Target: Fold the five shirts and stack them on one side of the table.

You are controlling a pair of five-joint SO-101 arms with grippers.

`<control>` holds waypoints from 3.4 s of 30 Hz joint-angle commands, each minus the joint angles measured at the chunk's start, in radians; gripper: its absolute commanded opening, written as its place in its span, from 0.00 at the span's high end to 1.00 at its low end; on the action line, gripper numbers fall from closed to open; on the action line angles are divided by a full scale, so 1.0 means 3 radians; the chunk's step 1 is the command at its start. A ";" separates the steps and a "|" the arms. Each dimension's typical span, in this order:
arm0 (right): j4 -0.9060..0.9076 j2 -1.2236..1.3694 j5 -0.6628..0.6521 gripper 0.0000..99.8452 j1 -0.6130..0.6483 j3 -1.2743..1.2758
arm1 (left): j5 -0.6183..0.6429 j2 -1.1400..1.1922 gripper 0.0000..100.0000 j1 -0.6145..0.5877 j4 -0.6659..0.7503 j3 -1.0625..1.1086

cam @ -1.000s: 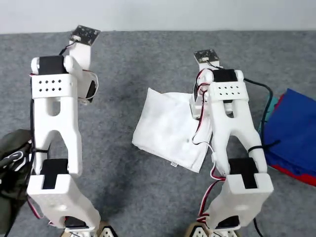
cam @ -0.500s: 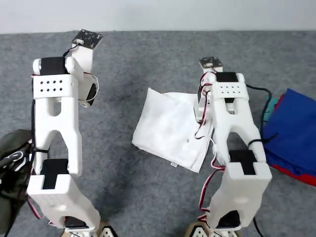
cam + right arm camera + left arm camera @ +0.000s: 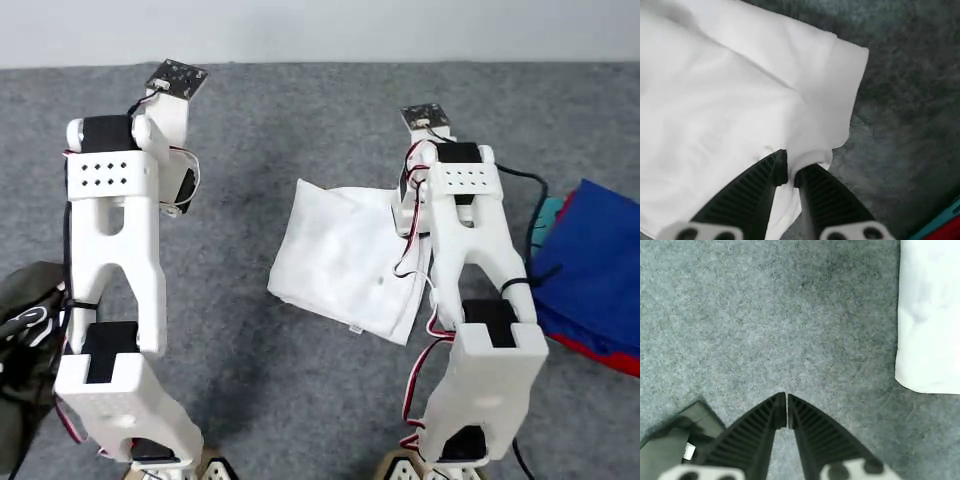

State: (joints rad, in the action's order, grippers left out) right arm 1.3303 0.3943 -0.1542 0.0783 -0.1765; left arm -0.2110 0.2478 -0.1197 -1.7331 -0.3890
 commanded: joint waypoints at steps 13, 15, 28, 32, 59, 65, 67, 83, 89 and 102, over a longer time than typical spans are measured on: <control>-0.0253 0.0003 -0.0757 0.99 0.0013 -0.0956 | -0.0031 -0.0174 0.99 -0.0020 -0.0066 -0.0008; -0.0381 0.0008 -0.0823 0.99 0.0008 -0.0946 | -0.0031 -0.0174 0.99 -0.0015 -0.0066 -0.0008; -0.0422 0.0442 -0.0844 0.99 -0.0258 -0.0967 | -0.0036 -0.0031 0.99 -0.0020 -0.0056 -0.0008; -0.0401 0.0448 -0.0844 0.99 -0.0258 -0.0967 | -0.0036 0.0020 0.99 -0.0005 -0.0056 -0.0023; 0.0749 0.1286 0.0527 0.75 0.0151 -0.1493 | -0.0031 -0.0563 0.99 -0.0205 -0.0072 0.0013; 0.0642 0.1527 0.0409 0.82 0.0146 -0.1493 | -0.0036 -0.0675 0.99 -0.0205 -0.0072 0.0125; 0.0642 0.1537 0.0210 0.91 0.0146 -0.1493 | -0.0036 -0.0706 0.99 -0.0205 -0.0072 0.0182; 0.0719 0.1194 -0.0875 0.99 -0.0115 -0.1545 | -0.0036 -0.0762 0.99 -0.0210 -0.0072 0.0233; 0.0463 0.1143 -0.2082 0.99 -0.0166 -0.1938 | -0.0036 -0.0844 0.99 -0.0210 -0.0072 0.0233; 0.0294 0.1199 -0.2634 0.88 0.0069 -0.2025 | -0.0036 -0.0844 0.99 -0.0210 -0.0072 0.0437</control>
State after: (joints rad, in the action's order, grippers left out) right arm 1.3871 0.8101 -0.9874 0.0905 -0.7242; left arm -0.2125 0.0483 -0.1765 -1.7346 -0.2524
